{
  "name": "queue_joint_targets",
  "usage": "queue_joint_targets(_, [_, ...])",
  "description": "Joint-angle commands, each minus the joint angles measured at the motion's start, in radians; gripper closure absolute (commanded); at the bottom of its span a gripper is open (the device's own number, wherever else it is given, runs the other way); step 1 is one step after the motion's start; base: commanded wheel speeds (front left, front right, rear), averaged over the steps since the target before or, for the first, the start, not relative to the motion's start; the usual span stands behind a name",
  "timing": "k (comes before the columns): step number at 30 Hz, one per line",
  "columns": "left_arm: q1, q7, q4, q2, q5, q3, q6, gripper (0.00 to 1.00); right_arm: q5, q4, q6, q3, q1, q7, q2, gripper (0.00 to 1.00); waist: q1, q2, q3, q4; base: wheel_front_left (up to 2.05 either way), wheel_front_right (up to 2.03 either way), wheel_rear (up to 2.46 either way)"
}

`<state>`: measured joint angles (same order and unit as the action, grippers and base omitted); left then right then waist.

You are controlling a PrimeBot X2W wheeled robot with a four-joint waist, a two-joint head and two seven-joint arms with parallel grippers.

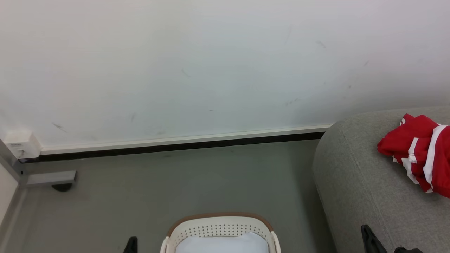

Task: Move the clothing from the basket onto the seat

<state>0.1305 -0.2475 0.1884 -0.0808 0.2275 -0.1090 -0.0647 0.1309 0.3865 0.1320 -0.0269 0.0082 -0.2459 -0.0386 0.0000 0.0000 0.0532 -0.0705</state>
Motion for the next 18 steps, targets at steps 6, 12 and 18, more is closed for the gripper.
queue_joint_targets(6, [-0.036, 0.034, -0.007, -0.002, 0.144, 0.027, 0.020, 1.00, 0.151, -0.029, 0.000, 0.017, -0.025, 0.034, -0.006, 1.00, 0.0000, 0.0000, -0.003, 0.004, 0.00, 0.00, 0.00])
queue_joint_targets(12, [-0.054, 0.062, -0.002, 0.001, 0.251, 0.044, 0.035, 1.00, 0.266, -0.042, 0.000, 0.026, -0.032, 0.060, -0.007, 1.00, 0.0000, 0.0000, -0.006, 0.007, 0.00, 0.00, 0.00])
queue_joint_targets(18, [-0.071, 0.088, 0.003, 0.003, 0.350, 0.060, 0.049, 1.00, 0.372, -0.052, 0.000, 0.036, -0.041, 0.086, -0.008, 1.00, 0.0000, 0.0000, -0.008, 0.011, 0.00, 0.00, 0.00])
